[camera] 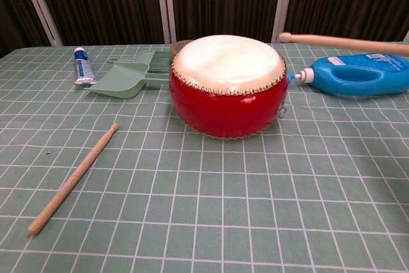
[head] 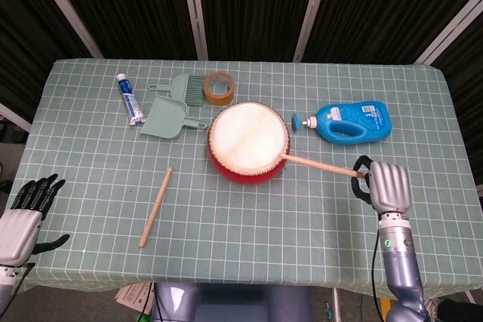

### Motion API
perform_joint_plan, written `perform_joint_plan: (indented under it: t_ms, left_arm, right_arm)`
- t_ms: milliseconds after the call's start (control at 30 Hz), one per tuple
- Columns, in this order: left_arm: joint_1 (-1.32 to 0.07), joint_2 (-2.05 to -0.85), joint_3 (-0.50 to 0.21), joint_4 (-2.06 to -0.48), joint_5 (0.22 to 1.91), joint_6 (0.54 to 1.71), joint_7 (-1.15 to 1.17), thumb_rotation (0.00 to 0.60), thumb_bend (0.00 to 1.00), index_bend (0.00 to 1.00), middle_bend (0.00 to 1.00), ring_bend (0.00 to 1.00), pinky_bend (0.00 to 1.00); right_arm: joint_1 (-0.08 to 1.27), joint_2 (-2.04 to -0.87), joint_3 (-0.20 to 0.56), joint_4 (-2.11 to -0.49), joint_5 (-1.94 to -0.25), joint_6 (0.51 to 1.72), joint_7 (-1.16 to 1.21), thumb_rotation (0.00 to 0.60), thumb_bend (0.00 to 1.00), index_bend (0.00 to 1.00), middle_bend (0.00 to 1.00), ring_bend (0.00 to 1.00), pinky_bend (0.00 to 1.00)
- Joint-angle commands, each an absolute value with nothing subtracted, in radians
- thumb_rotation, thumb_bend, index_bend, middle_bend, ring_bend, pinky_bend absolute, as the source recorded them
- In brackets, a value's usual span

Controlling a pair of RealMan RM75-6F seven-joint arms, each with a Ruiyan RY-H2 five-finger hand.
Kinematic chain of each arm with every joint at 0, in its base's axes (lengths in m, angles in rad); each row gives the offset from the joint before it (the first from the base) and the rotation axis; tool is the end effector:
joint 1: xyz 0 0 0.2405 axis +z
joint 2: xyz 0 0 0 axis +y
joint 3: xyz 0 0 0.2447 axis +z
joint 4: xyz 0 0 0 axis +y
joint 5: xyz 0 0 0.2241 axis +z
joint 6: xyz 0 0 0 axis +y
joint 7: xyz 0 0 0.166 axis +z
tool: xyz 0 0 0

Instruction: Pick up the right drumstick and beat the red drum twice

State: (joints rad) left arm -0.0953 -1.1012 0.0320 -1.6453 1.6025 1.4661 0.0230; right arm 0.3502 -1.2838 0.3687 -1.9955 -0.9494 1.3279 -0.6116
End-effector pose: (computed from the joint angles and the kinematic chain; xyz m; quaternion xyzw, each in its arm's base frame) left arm -0.2923 0.1859 0.1218 -0.6466 -0.3877 -0.3762 0.5385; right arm -0.1797 -0.3029 0.0986 0.5542 -0.4470 0.3825 0.5889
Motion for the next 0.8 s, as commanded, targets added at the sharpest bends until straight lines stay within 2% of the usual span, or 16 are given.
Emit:
perform_joint_plan:
  t_ms: [33,300,467,600,800]
  left_arm:
    - [-0.096,-1.098,0.035,-1.646,1.606,1.465,0.015,0.600,0.00,0.00,0.00,0.00,0.02]
    - [-0.096,-1.088,0.041,-1.654,1.615,1.465,-0.002,0.600,0.00,0.00,0.00,0.00,0.02]
    - [-0.099,-1.080,0.044,-1.658,1.611,1.455,-0.023,0.600,0.00,0.00,0.00,0.00,0.02]
    - [-0.100,-1.073,0.044,-1.667,1.603,1.448,-0.027,0.600,0.00,0.00,0.00,0.00,0.02]
    - [-0.100,-1.069,0.046,-1.676,1.605,1.445,-0.031,0.600,0.00,0.00,0.00,0.00,0.02]
  right_arm:
    - [0.398,-1.266,0.465,-2.051,-0.836,1.344,-0.589,0.600,0.72,0.99,1.00,1.00,0.91]
    - [0.506,-1.332,0.634,-2.068,-0.594,1.397,-0.528,0.600,0.72,0.99,1.00,1.00,0.91]
    - [0.558,-1.390,0.667,-2.035,-0.536,1.433,-0.490,0.600,0.72,1.00,1.00,1.00,0.91]
    - [0.587,-1.460,0.628,-1.971,-0.589,1.460,-0.451,0.600,0.73,1.00,1.00,1.00,0.91]
    - [0.631,-1.585,0.448,-1.781,-0.697,1.443,-0.487,0.600,0.73,0.99,1.00,1.00,0.91]
